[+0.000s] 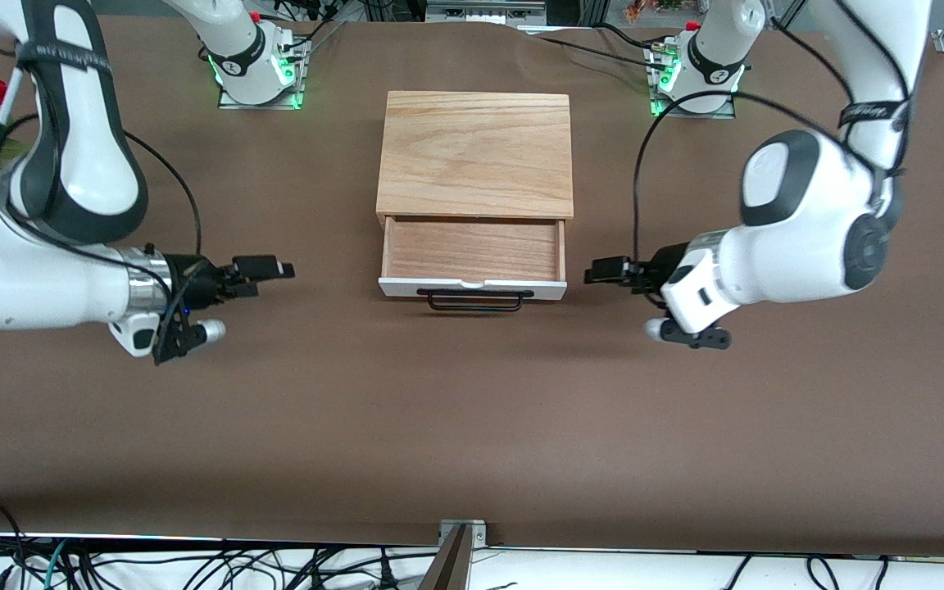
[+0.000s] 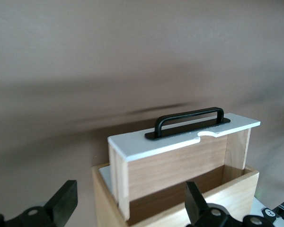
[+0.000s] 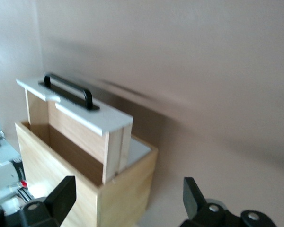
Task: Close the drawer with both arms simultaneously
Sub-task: 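Move the left gripper toward the drawer front while the right gripper approaches too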
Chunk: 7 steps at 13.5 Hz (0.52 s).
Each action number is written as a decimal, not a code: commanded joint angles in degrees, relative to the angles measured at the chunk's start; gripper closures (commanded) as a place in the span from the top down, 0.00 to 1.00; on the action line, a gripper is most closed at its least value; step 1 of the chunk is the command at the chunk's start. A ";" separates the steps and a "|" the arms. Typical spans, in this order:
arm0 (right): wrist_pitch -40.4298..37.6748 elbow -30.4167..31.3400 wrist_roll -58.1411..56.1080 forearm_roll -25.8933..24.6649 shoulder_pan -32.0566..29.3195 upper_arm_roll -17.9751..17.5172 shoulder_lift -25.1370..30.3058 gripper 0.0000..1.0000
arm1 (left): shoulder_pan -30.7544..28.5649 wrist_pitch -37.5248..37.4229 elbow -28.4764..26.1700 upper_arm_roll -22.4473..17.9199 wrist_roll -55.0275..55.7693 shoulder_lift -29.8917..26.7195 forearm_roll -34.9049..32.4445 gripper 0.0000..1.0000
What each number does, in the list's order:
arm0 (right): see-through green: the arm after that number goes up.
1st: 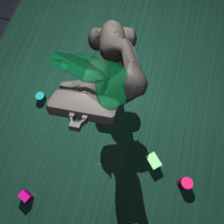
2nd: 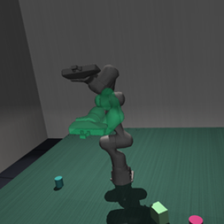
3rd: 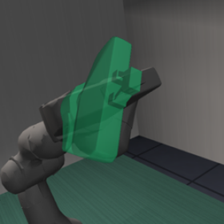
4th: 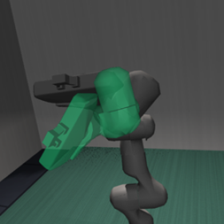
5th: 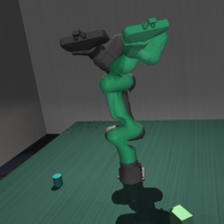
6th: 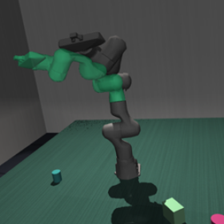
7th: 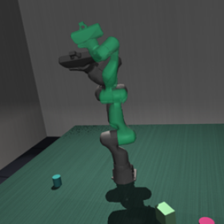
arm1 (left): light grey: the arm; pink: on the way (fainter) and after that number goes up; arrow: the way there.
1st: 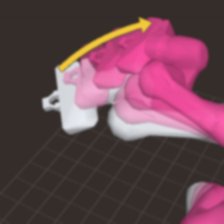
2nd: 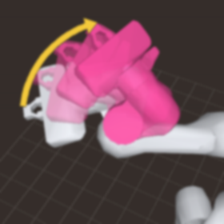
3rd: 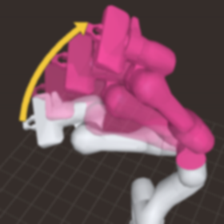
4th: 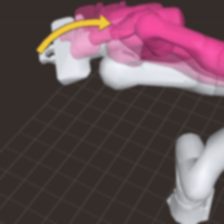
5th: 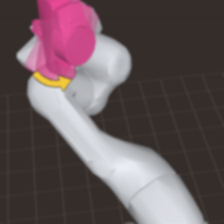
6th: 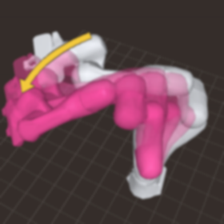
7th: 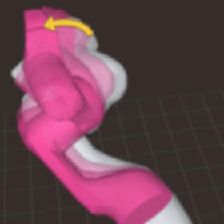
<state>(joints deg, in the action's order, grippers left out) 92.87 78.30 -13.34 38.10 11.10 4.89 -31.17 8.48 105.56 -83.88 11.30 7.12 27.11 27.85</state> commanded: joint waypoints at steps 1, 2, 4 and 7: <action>3.27 -4.91 -0.02 3.90 0.32 -0.23 -5.56 1.00 | 1.53 3.94 0.92 0.92 -5.08 3.20 1.16 1.00; 4.68 -4.91 -0.20 5.04 0.67 -0.76 -6.88 1.00 | 1.80 5.25 0.92 1.01 -6.40 4.52 1.42 1.00; 7.92 -4.82 -0.72 6.37 1.98 -1.11 -8.47 1.00 | 2.07 5.79 0.92 1.01 -7.03 6.02 1.33 1.00; 10.75 -4.39 -1.16 10.39 3.40 -1.20 -10.31 1.00 | 3.12 5.71 0.92 1.27 -7.03 7.60 1.25 1.00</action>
<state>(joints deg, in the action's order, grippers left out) 102.96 75.58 -13.85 45.44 14.09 3.71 -39.88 10.93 111.10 -83.91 12.39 1.61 33.72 27.85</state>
